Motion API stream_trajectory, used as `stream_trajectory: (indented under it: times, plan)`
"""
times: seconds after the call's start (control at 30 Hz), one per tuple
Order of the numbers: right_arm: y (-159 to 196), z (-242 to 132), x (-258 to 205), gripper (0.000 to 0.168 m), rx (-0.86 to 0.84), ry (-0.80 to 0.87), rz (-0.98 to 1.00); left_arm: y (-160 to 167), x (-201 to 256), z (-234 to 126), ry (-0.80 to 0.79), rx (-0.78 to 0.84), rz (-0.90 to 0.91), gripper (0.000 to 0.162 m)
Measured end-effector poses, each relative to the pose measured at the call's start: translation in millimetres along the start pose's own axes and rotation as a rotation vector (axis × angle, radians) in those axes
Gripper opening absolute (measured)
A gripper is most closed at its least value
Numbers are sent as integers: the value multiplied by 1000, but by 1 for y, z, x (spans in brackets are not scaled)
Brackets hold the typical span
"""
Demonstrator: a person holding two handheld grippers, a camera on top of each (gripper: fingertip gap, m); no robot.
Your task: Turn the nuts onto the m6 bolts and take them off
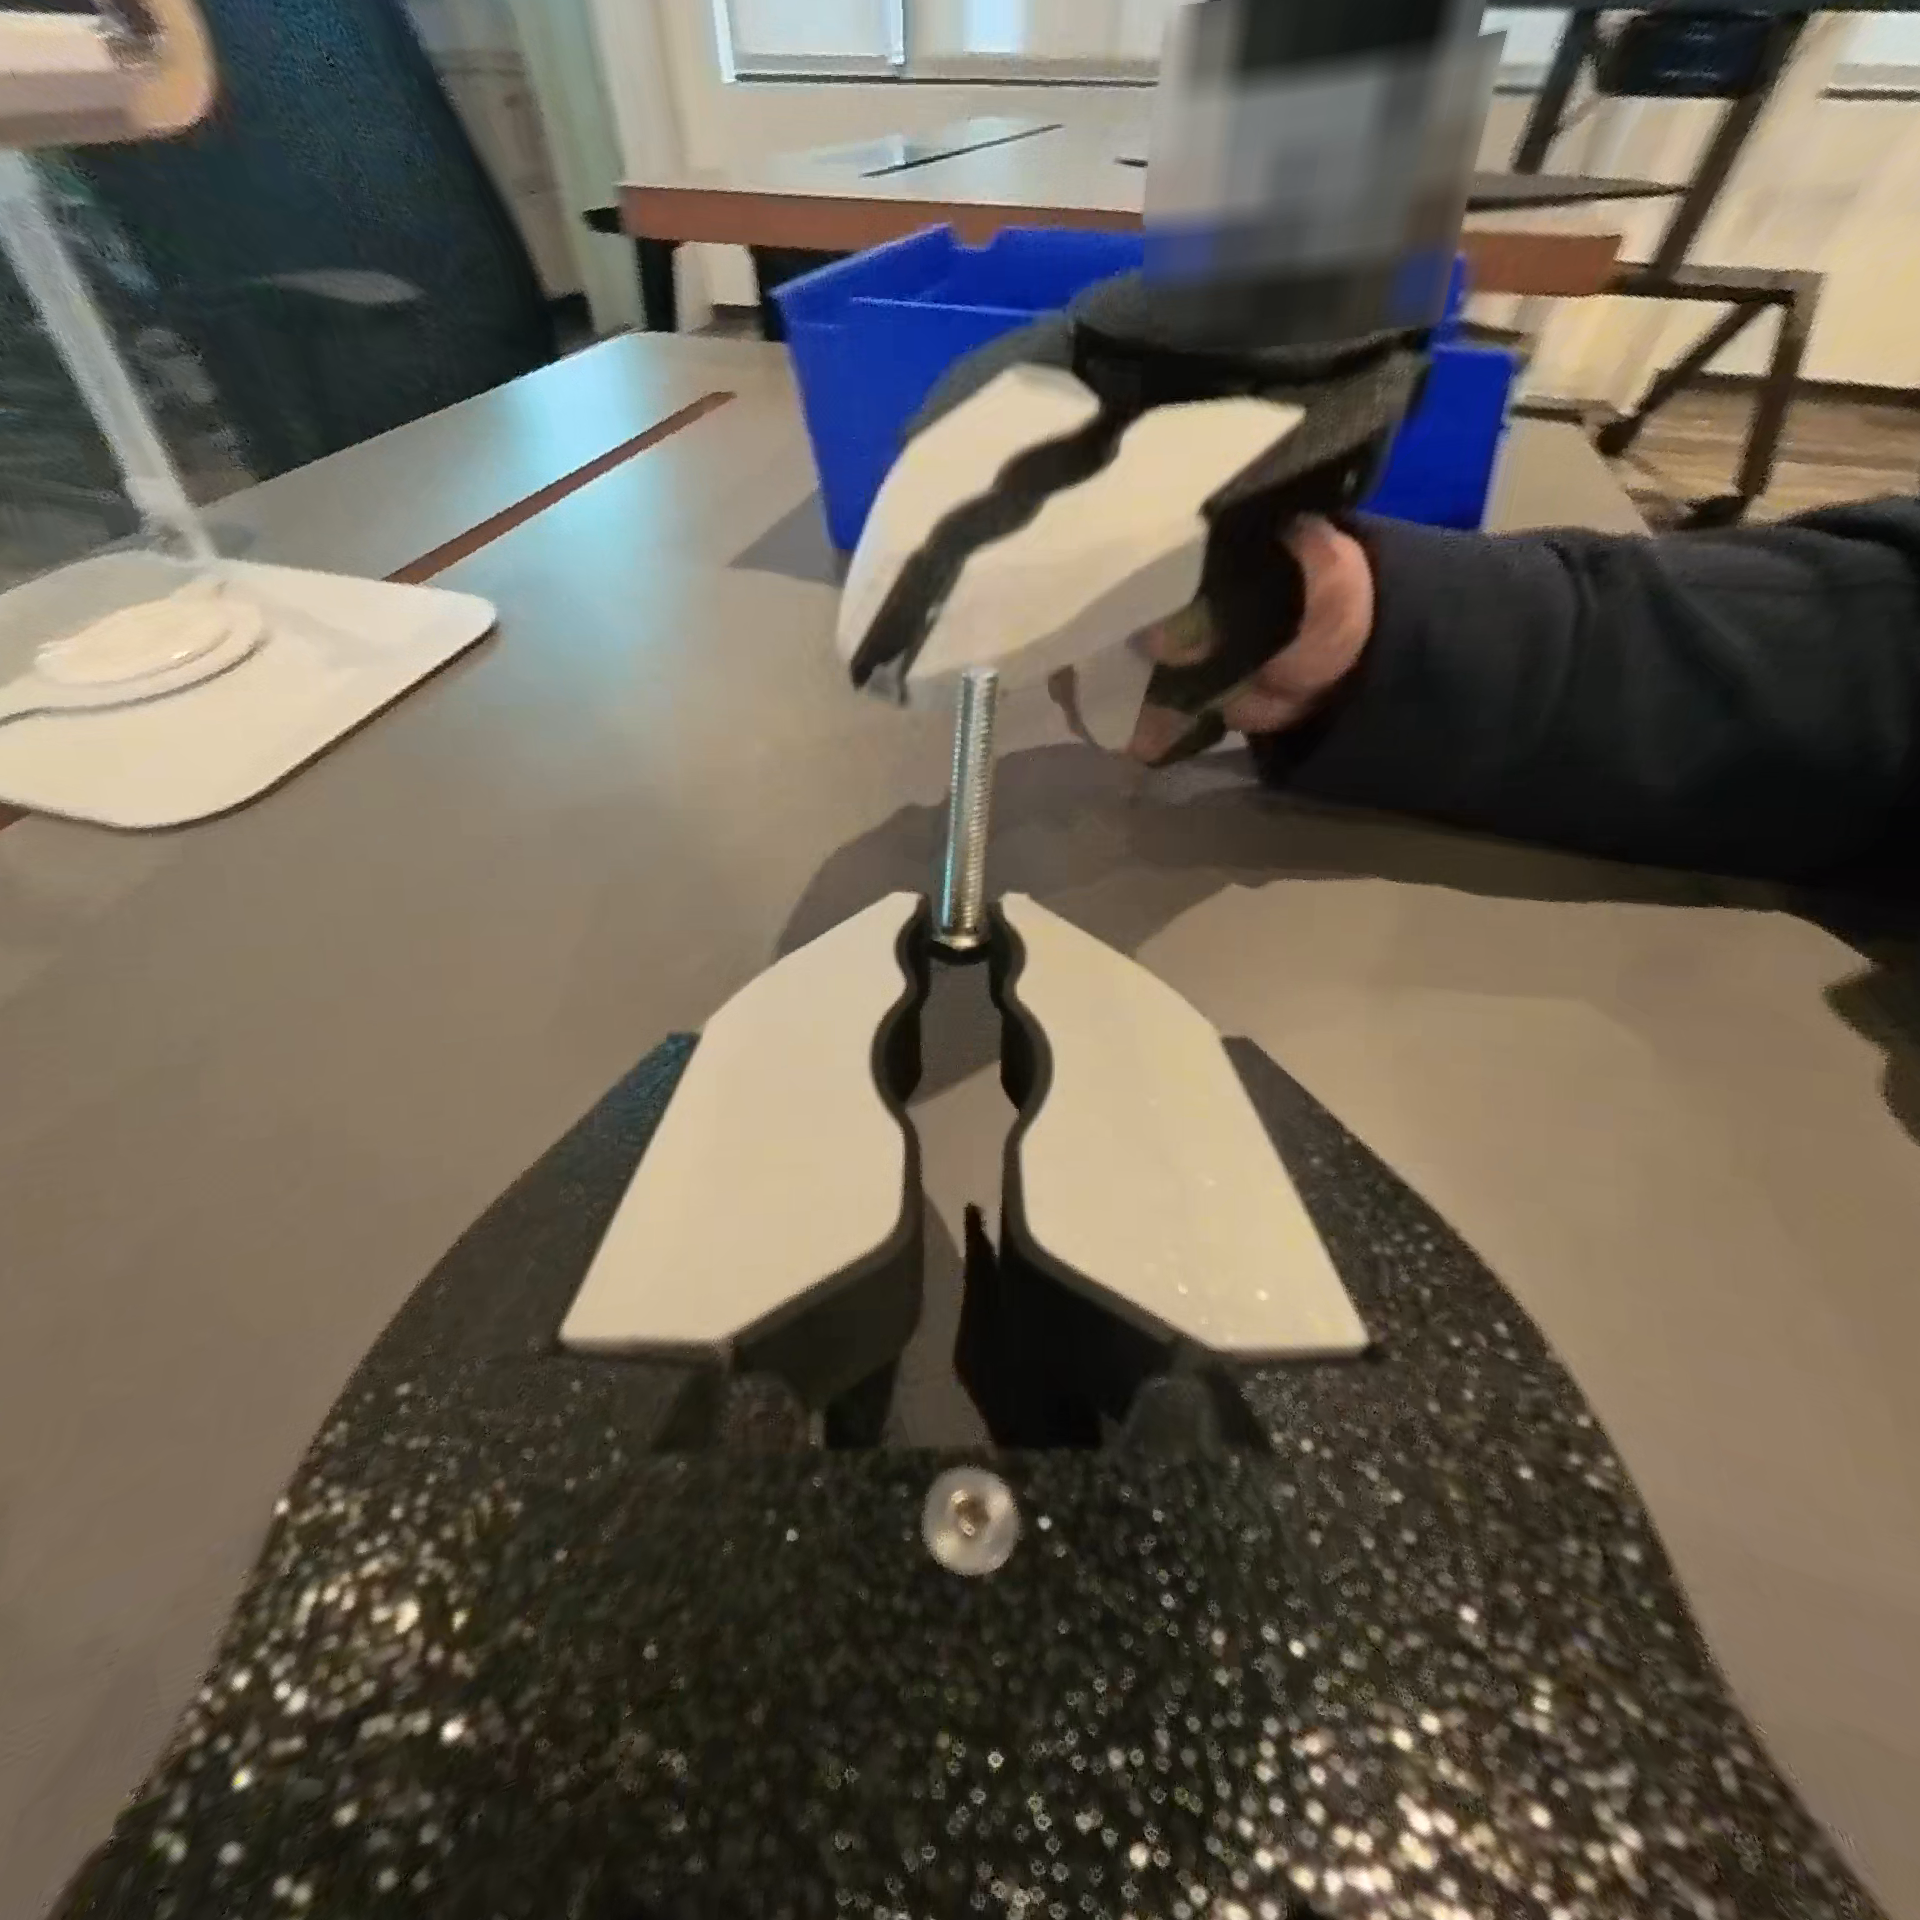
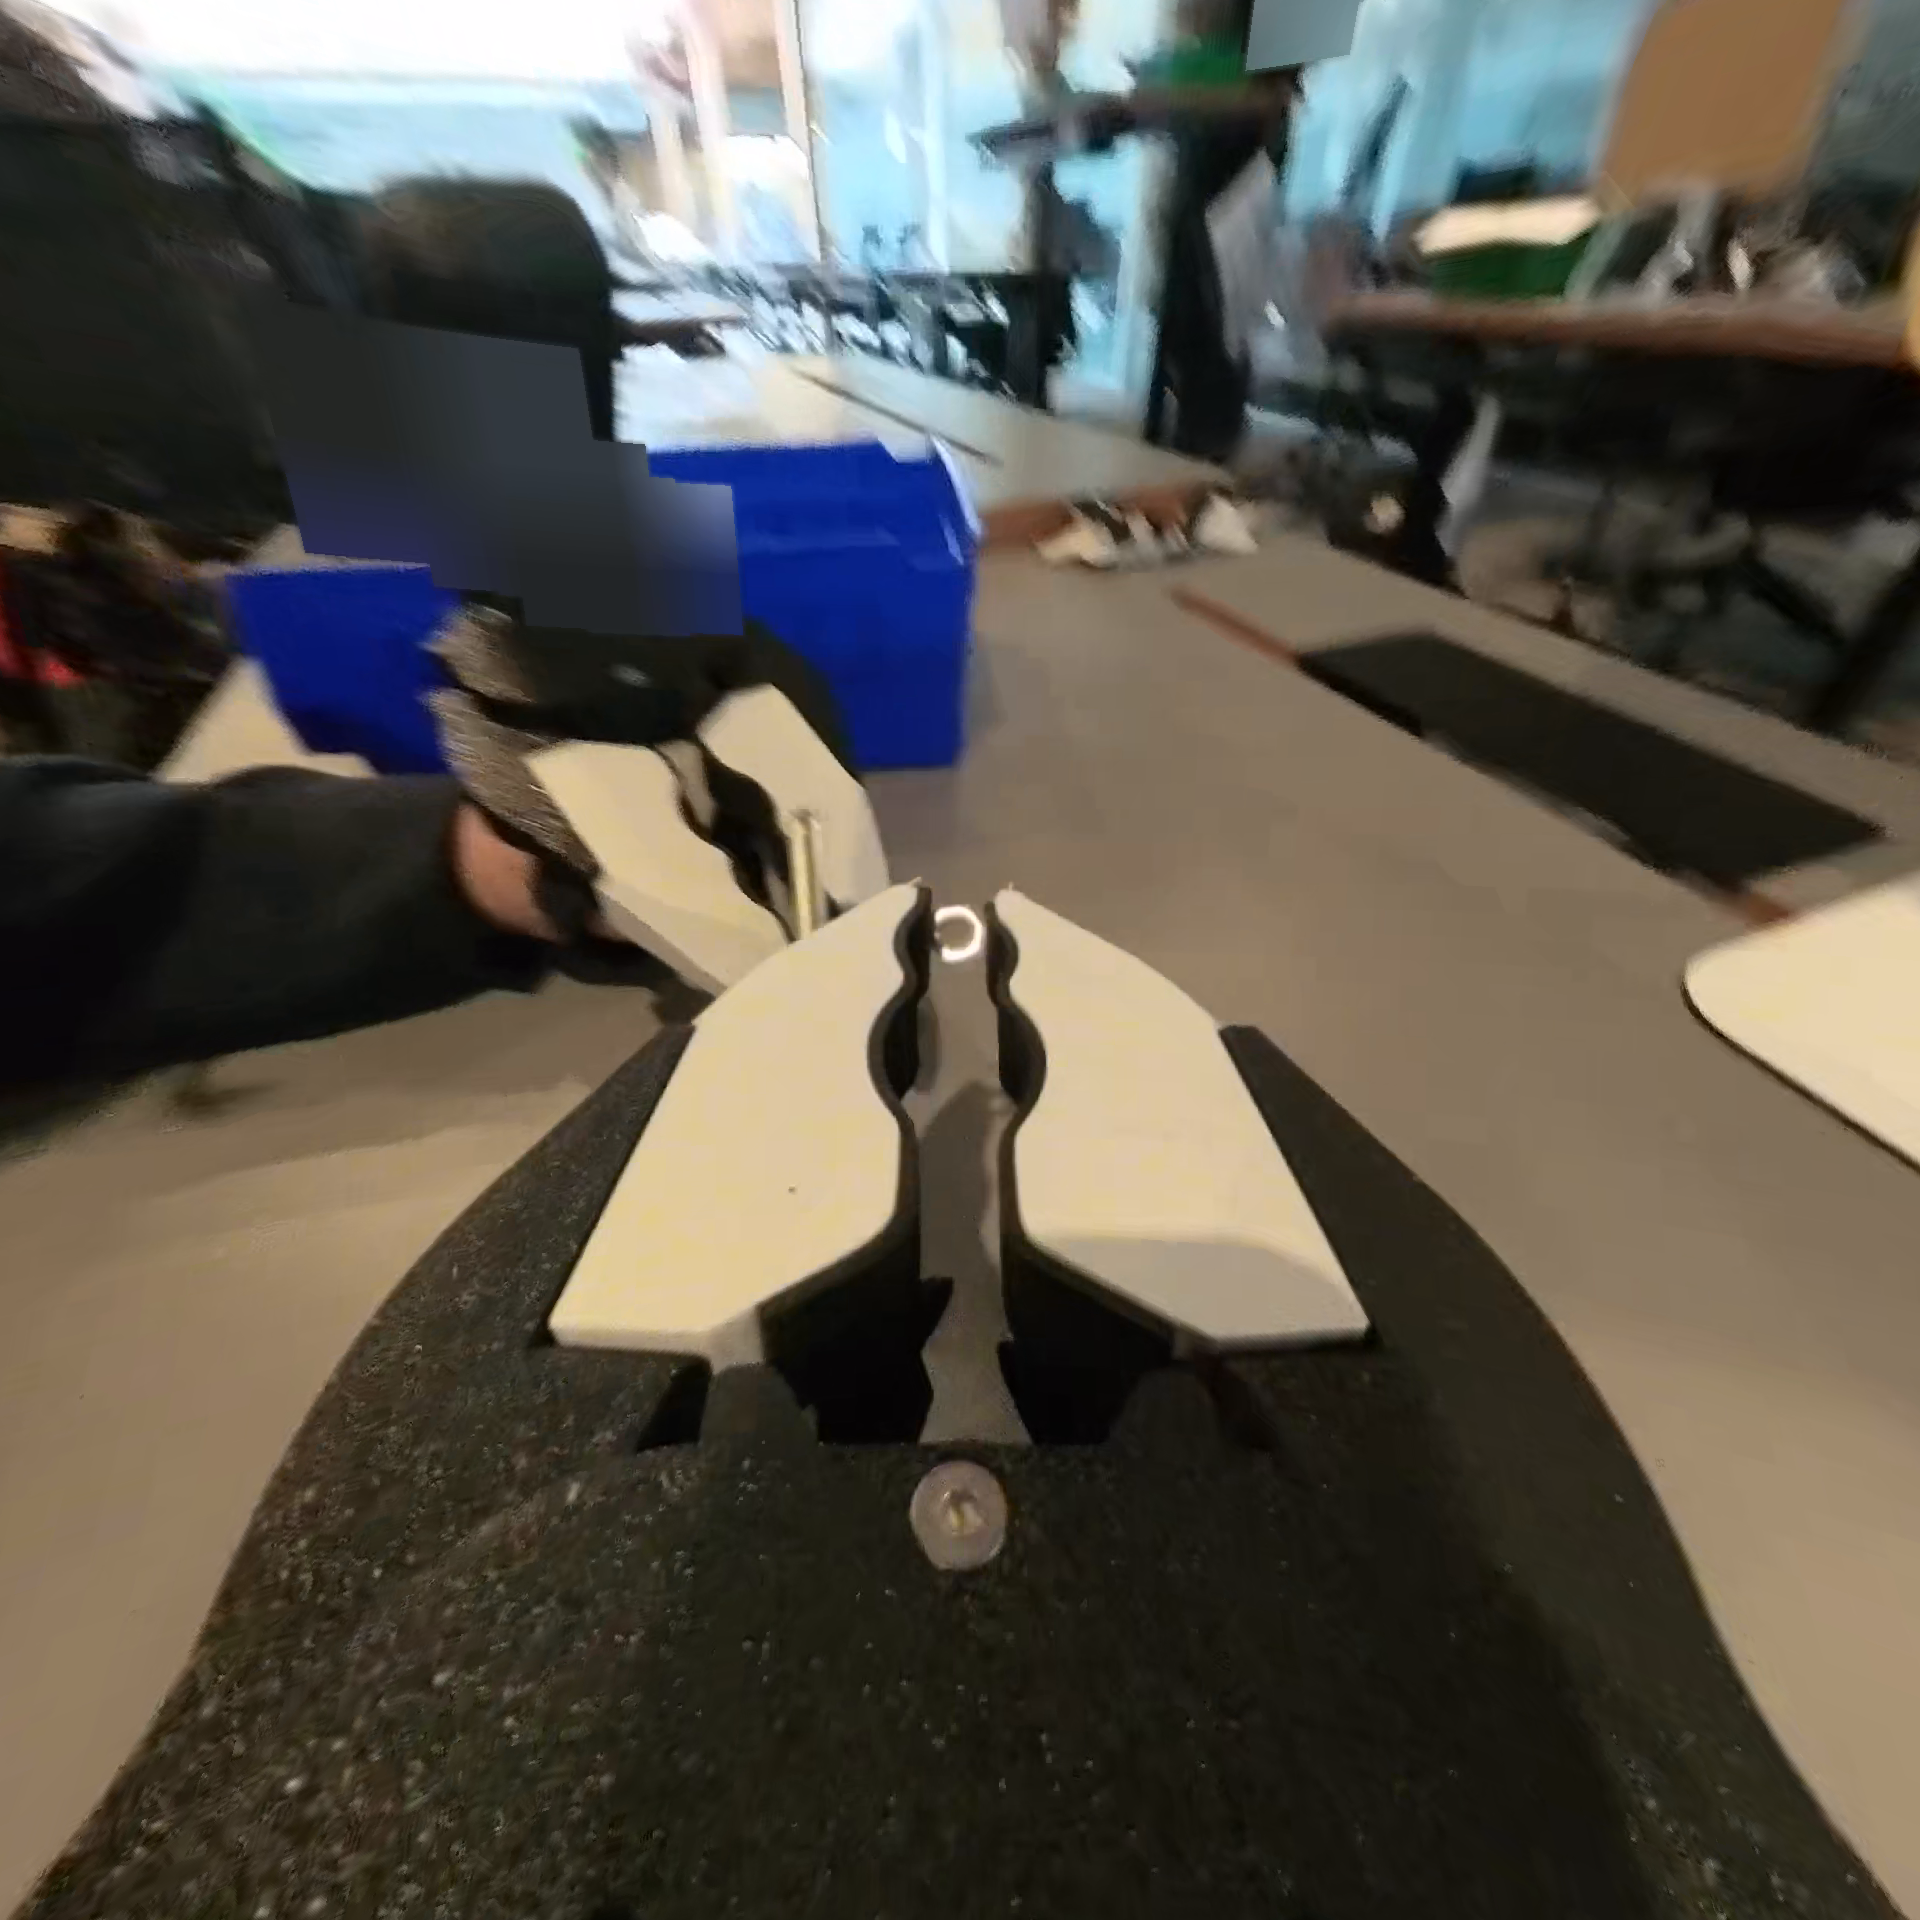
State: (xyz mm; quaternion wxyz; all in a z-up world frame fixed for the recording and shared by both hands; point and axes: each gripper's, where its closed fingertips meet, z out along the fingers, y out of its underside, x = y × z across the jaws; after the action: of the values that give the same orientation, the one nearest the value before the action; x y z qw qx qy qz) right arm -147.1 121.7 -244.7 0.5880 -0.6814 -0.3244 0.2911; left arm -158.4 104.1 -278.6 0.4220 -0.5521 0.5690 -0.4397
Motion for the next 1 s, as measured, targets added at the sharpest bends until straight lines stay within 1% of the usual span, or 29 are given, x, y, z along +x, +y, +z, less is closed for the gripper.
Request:
stream_trajectory:
  times: [0.1,0.2,0.43,1.0]
  plan:
    - [-16,-13,-19,9,81,-125,2,4,7,3,36,-32,24,10]
    - [-16,-19,-27,9,66,-187,6,5,10,4,59,-43,32,10]
    - [-8,-12,-34,10,4,-201,-34,13,15,9,82,-103,41,10]
    - [1,-10,-36,10,-34,-237,-1,14,17,10,90,-117,45,10]
